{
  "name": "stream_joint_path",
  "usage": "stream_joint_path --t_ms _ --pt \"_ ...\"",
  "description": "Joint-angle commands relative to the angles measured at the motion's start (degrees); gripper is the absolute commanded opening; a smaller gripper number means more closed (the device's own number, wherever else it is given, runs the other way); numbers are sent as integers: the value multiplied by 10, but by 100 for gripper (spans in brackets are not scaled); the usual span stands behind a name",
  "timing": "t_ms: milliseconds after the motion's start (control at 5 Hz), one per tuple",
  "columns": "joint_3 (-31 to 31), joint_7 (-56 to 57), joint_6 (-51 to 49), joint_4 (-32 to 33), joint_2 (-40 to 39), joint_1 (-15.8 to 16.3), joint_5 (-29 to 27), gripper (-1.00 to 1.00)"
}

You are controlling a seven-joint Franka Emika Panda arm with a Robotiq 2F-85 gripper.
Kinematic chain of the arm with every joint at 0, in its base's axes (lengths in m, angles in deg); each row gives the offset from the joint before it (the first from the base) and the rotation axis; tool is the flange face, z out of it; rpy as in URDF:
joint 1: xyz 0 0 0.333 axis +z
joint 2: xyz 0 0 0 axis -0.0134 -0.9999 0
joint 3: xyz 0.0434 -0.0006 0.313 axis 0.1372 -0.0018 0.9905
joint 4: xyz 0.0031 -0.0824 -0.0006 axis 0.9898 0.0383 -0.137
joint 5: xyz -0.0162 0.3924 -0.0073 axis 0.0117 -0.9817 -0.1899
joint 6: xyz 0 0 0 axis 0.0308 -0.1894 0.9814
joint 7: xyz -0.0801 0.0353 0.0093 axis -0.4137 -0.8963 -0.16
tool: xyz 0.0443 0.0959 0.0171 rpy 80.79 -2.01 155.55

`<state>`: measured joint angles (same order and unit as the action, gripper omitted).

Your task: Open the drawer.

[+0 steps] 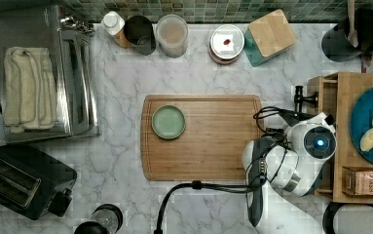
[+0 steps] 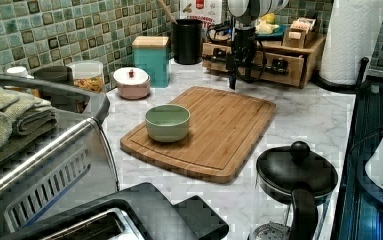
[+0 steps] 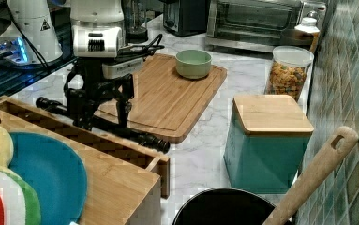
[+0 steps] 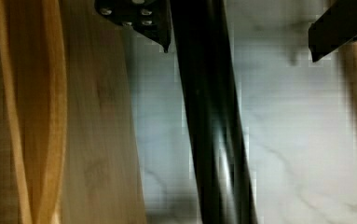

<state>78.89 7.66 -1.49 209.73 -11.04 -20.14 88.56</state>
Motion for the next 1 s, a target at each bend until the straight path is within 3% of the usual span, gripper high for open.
stream_joint_path --t_ms 200,600,800,1000 --pt "67 -118 5 89 112 133 26 100" --pt "104 -51 -9 95 122 152 10 100" --pt "107 -34 16 116 139 155 31 100" --pt "110 -65 4 115 154 165 20 100"
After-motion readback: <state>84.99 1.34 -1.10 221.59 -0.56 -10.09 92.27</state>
